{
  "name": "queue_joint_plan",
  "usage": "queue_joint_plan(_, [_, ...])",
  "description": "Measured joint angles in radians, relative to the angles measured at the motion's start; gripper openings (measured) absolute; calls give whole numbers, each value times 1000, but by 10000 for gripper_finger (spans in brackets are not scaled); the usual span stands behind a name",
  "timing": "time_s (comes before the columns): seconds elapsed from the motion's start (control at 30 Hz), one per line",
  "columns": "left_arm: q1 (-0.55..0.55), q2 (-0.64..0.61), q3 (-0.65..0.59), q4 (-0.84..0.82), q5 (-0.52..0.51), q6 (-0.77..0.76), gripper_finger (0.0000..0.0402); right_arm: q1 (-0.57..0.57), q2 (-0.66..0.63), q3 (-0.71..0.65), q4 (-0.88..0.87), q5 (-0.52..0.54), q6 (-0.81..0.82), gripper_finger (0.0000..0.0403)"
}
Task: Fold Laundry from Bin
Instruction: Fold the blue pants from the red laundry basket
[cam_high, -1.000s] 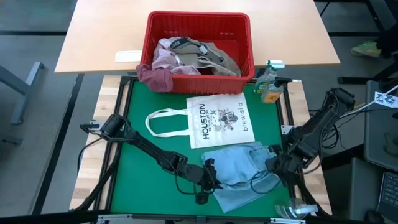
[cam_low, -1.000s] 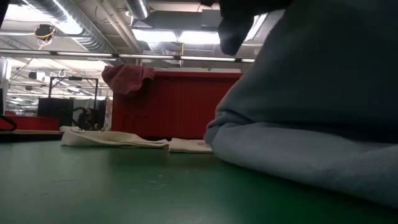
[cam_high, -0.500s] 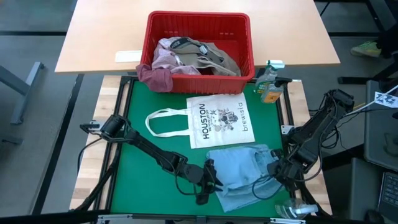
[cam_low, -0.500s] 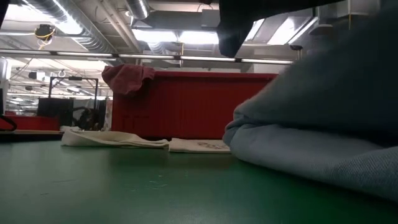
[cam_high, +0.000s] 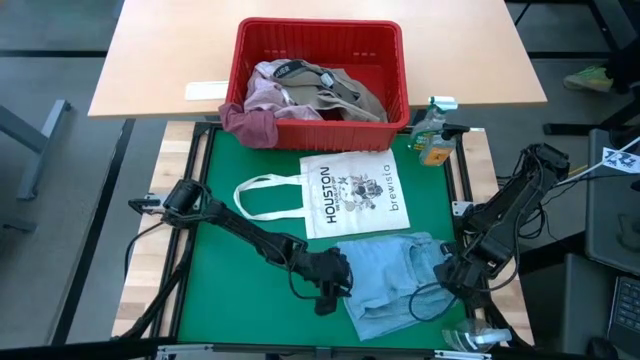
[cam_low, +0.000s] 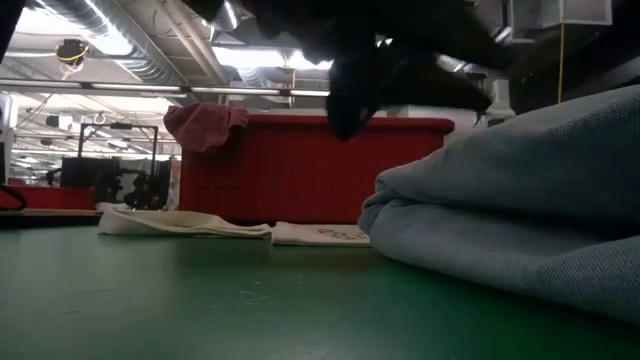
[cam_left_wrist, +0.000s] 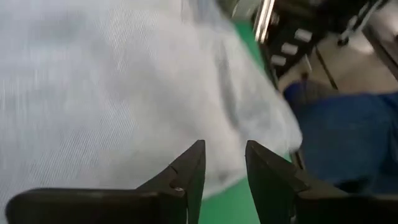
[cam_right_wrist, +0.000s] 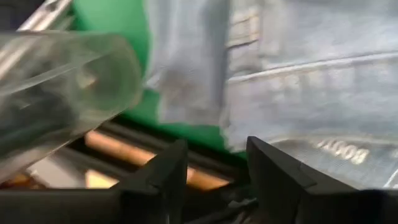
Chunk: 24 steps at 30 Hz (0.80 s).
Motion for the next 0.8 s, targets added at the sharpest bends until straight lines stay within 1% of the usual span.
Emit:
queue_joint_plan(0.1, [32, -3, -1, -67, 96, -25, 93, 0, 0, 47, -37, -8, -1, 159])
queue_joint_plan(0.2, [55, -5, -1, -71, 180, -33, 83, 0, -1, 98, -55, 7, -1, 159])
queue_joint_plan(0.27, [63, -5, -1, -72, 199, -33, 78, 0, -1, 121, -48, 66, -3, 159])
queue_joint_plan(0.4, [79, -5, -1, -112, 200, -33, 71, 0, 0, 127, -19, 238, 3, 159])
queue_joint_plan(0.5, [92, -5, -1, -203, 165, -57, 64, -11, 1, 126, -23, 277, 5, 159])
queue_joint_plan(0.57, [95, -5, -1, -254, 109, -62, 60, -36, 5, 114, -22, 306, 3, 159])
queue_joint_plan(0.7, [91, -5, -1, -251, -30, -54, 53, -94, 6, 75, -1, 327, -14, 159])
queue_joint_plan(0.8, [90, -5, -1, -257, -113, -33, 51, -152, 8, 43, 43, 327, -77, 159])
